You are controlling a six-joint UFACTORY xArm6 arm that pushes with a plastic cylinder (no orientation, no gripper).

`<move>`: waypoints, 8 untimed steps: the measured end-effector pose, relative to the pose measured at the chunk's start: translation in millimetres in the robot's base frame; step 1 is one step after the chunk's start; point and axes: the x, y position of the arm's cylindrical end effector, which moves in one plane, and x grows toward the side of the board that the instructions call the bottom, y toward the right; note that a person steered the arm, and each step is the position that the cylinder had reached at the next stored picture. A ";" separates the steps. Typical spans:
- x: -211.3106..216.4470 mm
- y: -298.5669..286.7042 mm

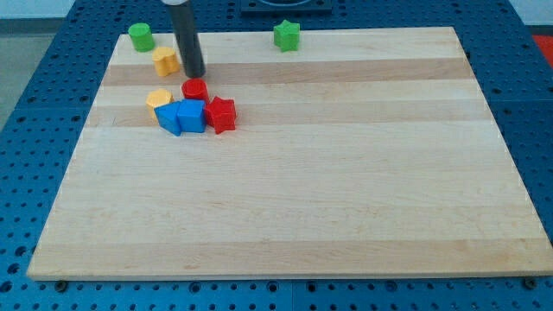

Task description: Move the blue cube in between the red blocks

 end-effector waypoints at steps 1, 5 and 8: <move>0.0 -33.6; 113.9 -79.0; 108.4 44.0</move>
